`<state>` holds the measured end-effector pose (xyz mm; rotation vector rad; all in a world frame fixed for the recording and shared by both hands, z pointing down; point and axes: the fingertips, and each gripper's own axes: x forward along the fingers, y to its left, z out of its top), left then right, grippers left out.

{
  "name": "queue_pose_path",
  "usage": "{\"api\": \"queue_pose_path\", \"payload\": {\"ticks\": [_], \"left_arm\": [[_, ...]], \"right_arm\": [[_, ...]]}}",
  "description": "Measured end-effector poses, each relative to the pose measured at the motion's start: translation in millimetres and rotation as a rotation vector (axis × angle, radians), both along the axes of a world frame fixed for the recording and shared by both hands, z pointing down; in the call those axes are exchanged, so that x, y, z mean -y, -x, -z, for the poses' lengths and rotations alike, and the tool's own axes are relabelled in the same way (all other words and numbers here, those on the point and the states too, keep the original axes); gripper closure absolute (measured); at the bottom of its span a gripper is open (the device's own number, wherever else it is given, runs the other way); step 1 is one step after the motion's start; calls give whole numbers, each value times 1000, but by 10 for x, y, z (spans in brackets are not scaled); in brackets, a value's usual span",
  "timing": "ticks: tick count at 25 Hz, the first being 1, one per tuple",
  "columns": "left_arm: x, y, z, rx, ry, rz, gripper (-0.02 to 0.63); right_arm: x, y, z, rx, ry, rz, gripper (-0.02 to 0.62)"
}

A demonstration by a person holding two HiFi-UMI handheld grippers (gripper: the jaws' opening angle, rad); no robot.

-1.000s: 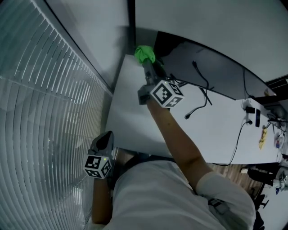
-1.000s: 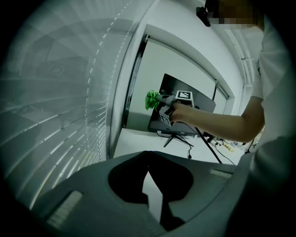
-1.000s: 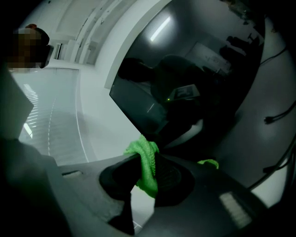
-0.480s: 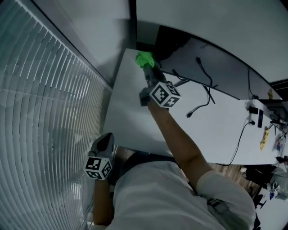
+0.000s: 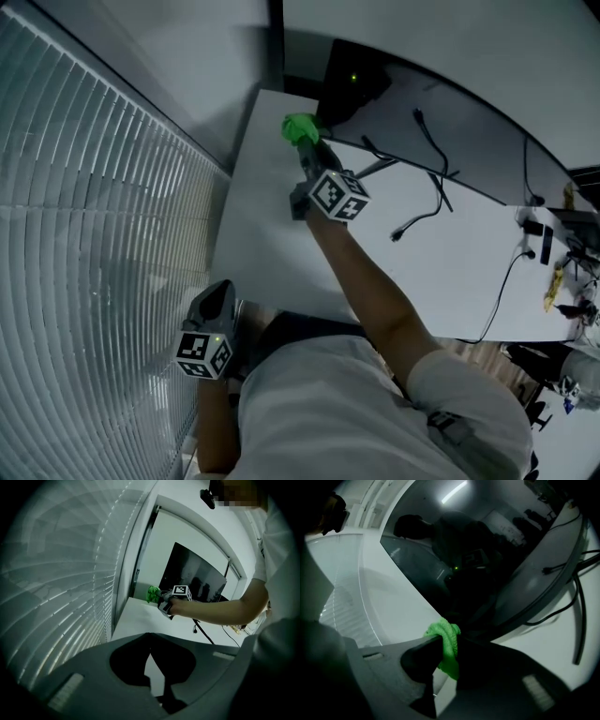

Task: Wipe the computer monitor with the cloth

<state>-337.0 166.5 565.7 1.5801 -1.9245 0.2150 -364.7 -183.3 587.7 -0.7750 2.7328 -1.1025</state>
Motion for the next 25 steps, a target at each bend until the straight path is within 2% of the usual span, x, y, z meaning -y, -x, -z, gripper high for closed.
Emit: {"api": "queue_pose_path", "payload": {"ticks": [12, 15, 25], "left_arm": [[-17, 20, -16, -12, 36, 12, 598], [1, 33, -51, -16, 37, 8, 598], [49, -42, -125, -25, 29, -22, 598]], "right_arm": [[29, 32, -431, -97, 8, 19, 518], [79, -35, -579, -124, 27, -6, 518], [223, -329, -615, -166, -16, -38, 518]]}}
